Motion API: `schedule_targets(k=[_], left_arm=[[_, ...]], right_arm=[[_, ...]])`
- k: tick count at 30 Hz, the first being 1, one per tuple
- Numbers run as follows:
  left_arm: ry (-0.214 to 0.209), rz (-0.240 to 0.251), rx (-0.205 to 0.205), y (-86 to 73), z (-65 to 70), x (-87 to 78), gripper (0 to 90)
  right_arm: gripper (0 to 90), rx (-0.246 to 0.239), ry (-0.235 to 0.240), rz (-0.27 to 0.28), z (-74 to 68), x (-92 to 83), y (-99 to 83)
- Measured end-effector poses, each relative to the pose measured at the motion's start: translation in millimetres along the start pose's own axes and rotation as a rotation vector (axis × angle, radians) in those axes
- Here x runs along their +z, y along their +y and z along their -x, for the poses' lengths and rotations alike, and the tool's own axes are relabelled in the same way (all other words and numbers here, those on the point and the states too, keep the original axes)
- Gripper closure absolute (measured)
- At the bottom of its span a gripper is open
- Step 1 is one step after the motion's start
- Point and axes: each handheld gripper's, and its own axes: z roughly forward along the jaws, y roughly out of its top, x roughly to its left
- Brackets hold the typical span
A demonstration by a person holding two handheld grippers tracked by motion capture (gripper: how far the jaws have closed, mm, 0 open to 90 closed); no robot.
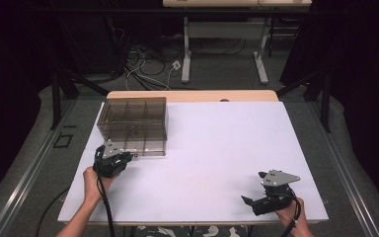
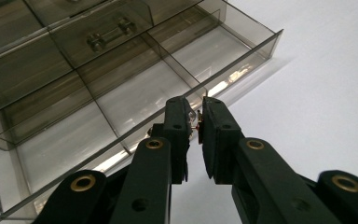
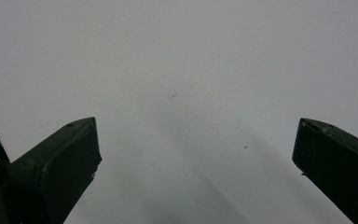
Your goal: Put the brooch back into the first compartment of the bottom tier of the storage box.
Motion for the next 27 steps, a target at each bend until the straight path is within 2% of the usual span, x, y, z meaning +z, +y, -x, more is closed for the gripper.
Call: schedule_targets(k=[20, 27], left_arm=[[0.053, 0.023, -0.02, 0.2, -10.4, -5.2, 80.8], [0.07, 0.029, -0.025, -0.3, -13.6, -4.4, 80.8]], right_arm=[[0.0, 0.001, 0.004, -0.012, -0.2, -0.1, 0.1], [0.0, -0.007, -0.007, 0.0, -0.5, -0.1, 0.3]])
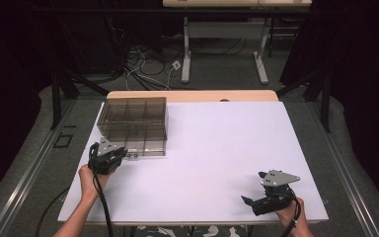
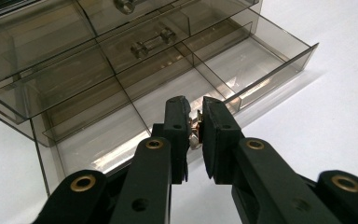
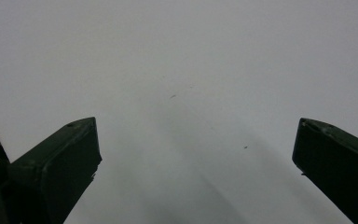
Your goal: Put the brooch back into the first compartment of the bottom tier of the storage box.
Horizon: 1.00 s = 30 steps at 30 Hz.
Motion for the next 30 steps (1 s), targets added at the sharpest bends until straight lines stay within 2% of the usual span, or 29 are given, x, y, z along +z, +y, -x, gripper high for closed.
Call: schedule_targets(k=[10, 15, 16, 22, 24, 30], left_arm=[[0.026, 0.019, -0.026, -1.2, -6.6, -0.1, 80.8], [0.043, 0.017, -0.021, -1.9, -9.6, -0.3, 80.8], [0.043, 0.022, -0.033, -2.1, -9.5, 0.3, 80.8], [0.054, 0.023, -0.039, -3.9, -13.3, 1.0, 80.8], [0.064, 0.018, -0.031, -4.1, -14.7, 0.7, 80.8], [0.075, 0.024, -0.056, -5.7, -18.5, 2.6, 80.8]], right_arm=[[0.0, 0.003, 0.007, 0.0, 0.4, 0.4, -0.2], [0.0, 0.001, 0.003, -0.001, 0.1, 0.4, 0.0], [0.0, 0.002, 0.002, 0.0, 0.1, 0.4, -0.1], [0.0, 0.007, 0.006, -0.008, 0.0, 0.1, 0.0], [0.0, 0.006, 0.007, -0.009, -0.1, 0.1, 0.0], [0.0, 0.005, 0.01, -0.012, 0.3, 0.2, -0.1]])
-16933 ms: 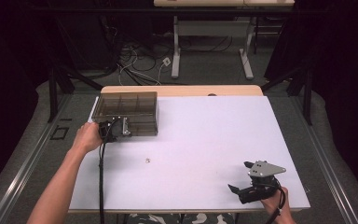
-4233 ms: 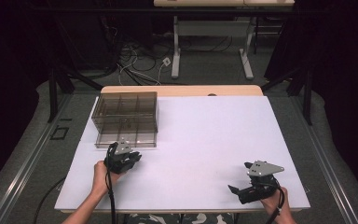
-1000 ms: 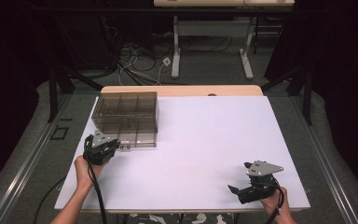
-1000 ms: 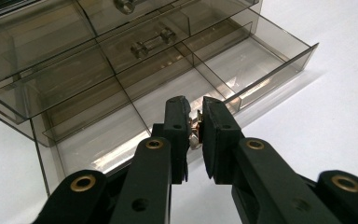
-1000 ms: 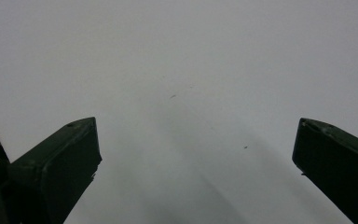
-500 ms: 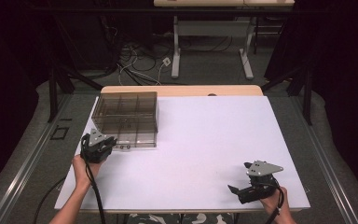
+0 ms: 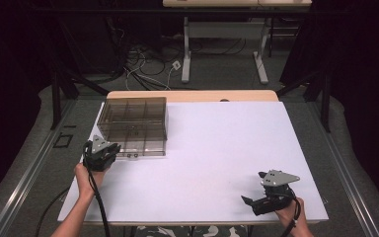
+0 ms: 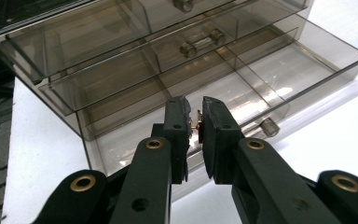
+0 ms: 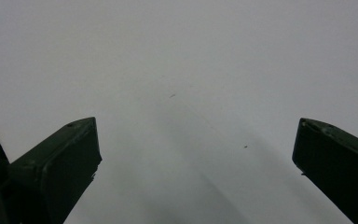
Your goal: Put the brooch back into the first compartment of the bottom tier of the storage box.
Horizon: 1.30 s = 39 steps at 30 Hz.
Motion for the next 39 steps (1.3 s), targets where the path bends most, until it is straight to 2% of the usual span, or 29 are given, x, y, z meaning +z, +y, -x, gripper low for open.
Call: schedule_targets(k=[23, 39], left_arm=[[0.039, 0.0, -0.033, -3.5, -8.5, 6.9, 80.8], [0.052, -0.007, -0.036, -3.1, -11.9, 14.4, 80.7]], right_arm=[[0.1, -0.007, -0.003, 0.001, 0.2, 0.7, 0.1], [0.1, -0.003, 0.004, -0.002, -0.1, 1.3, 0.2]])
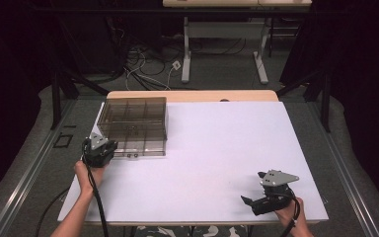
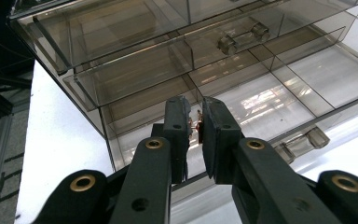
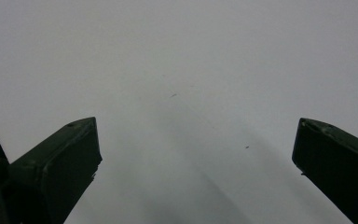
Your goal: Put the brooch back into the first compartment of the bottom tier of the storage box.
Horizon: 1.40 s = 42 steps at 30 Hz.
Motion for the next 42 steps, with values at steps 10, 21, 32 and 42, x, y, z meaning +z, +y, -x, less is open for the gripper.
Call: schedule_targets(k=[10, 21, 32, 42], left_arm=[[0.015, 0.006, 0.002, -0.3, 0.1, 4.5, 80.7], [0.012, -0.008, 0.005, -0.1, 0.9, 8.4, 80.6], [0.015, -0.012, 0.001, -0.8, 1.1, 11.3, 80.6], [0.007, -0.018, -0.001, -1.5, 0.4, 13.1, 80.5]], right_arm=[[0.1, -0.006, -0.001, -0.004, 0.2, 0.2, 0.3], [0.1, -0.007, -0.006, -0.003, -0.4, 0.2, 0.3], [0.1, -0.013, -0.007, -0.005, -0.1, 0.7, 0.5], [0.2, -0.014, -0.002, -0.006, 0.0, 1.0, 0.5]])
